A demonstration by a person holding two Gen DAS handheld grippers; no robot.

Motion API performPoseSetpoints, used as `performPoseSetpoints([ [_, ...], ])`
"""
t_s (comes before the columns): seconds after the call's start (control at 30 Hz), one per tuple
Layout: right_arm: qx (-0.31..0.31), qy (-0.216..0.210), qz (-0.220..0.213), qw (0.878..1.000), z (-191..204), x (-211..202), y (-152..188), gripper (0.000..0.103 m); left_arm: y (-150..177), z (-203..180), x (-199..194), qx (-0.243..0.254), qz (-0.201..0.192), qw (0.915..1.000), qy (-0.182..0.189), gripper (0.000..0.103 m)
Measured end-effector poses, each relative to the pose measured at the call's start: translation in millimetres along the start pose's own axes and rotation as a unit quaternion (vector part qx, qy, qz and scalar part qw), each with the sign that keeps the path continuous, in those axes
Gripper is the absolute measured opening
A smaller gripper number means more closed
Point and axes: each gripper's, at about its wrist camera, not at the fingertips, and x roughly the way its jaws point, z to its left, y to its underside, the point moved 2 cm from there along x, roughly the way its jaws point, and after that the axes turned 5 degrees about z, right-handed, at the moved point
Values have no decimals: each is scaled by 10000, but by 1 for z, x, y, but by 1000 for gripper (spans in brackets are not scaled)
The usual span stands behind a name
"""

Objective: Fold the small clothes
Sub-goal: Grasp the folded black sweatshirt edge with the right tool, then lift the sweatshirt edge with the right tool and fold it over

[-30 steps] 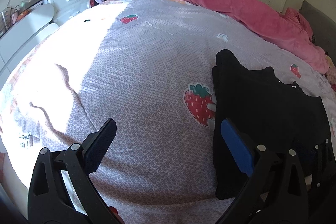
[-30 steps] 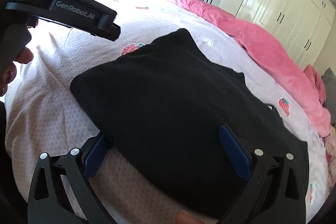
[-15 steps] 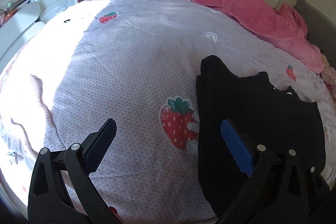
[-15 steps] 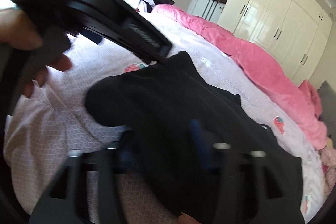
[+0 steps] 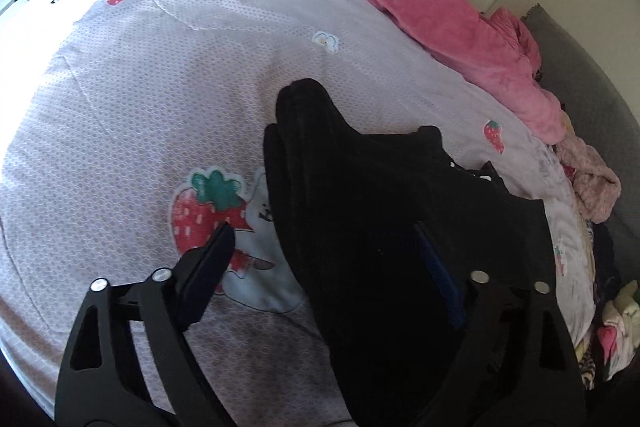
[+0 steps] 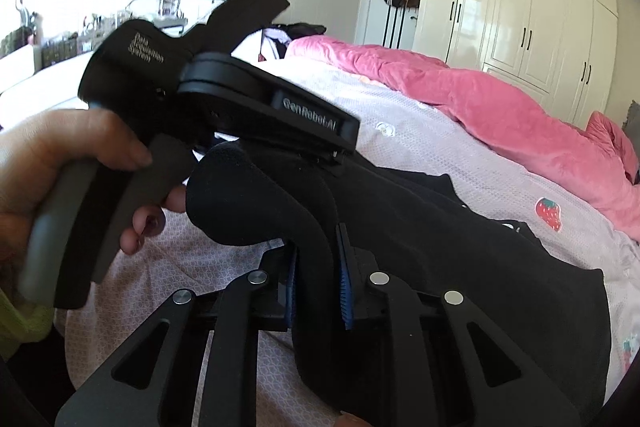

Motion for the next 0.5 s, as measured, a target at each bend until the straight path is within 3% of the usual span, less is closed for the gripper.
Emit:
performPoseSetpoints([
  [0.2, 264, 25, -187, 9995, -19, -17, 4, 14, 5, -33, -8, 265, -59, 9994, 197, 41],
  [0.5, 717, 111, -591, 9956, -54, -56, 15, 13, 11, -94, -30, 755, -286, 9965, 203, 36],
])
